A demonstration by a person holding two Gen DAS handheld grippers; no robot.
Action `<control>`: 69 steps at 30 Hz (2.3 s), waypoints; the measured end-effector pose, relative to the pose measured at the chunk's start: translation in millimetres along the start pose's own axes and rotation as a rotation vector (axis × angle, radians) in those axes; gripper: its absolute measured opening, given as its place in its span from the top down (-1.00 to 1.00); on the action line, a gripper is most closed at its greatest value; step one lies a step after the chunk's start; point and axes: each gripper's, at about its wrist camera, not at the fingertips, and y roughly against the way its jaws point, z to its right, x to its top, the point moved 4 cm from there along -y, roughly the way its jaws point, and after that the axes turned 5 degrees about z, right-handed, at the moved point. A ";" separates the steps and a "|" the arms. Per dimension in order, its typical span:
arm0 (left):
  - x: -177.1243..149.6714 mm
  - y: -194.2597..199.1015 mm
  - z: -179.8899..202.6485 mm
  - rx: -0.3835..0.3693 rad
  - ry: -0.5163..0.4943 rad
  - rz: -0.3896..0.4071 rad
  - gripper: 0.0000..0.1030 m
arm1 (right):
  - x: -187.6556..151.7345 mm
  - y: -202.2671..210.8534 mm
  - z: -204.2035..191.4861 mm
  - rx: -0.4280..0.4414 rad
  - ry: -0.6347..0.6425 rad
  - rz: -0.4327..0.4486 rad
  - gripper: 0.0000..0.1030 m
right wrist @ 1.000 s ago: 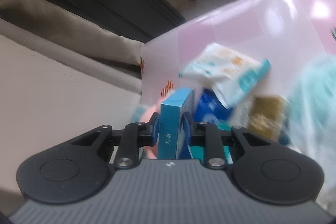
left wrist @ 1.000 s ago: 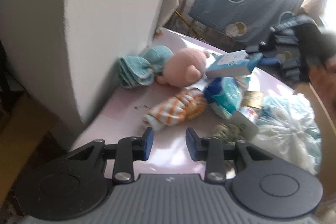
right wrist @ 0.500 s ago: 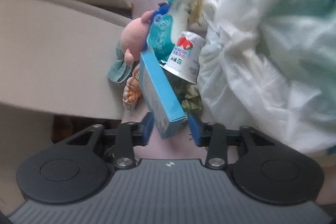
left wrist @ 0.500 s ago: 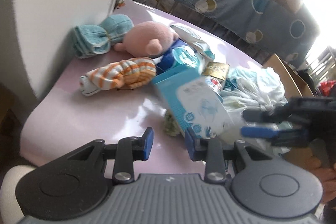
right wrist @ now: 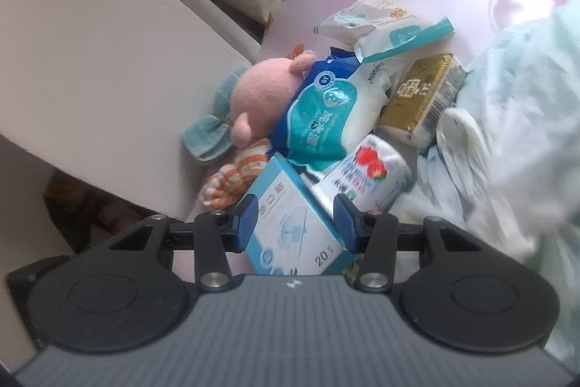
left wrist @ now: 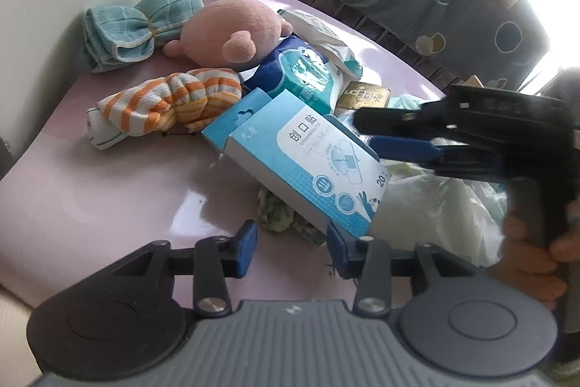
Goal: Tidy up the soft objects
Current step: 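Lift the blue bandage box upright with the right gripper, then lower the bandage box into the cardboard box and open the right gripper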
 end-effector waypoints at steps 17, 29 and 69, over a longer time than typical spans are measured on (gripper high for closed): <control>8.4 2.0 -2.2 -0.100 0.065 0.005 -0.13 | -5.3 -1.8 -14.2 -0.026 0.104 -0.075 0.14; 9.7 -24.1 -3.5 -0.034 0.025 -0.022 -0.14 | 0.0 3.3 -38.1 -0.032 0.187 -0.063 0.23; 16.5 85.8 118.1 0.030 -0.395 0.236 0.06 | -19.5 132.4 -39.2 0.093 0.092 0.091 0.18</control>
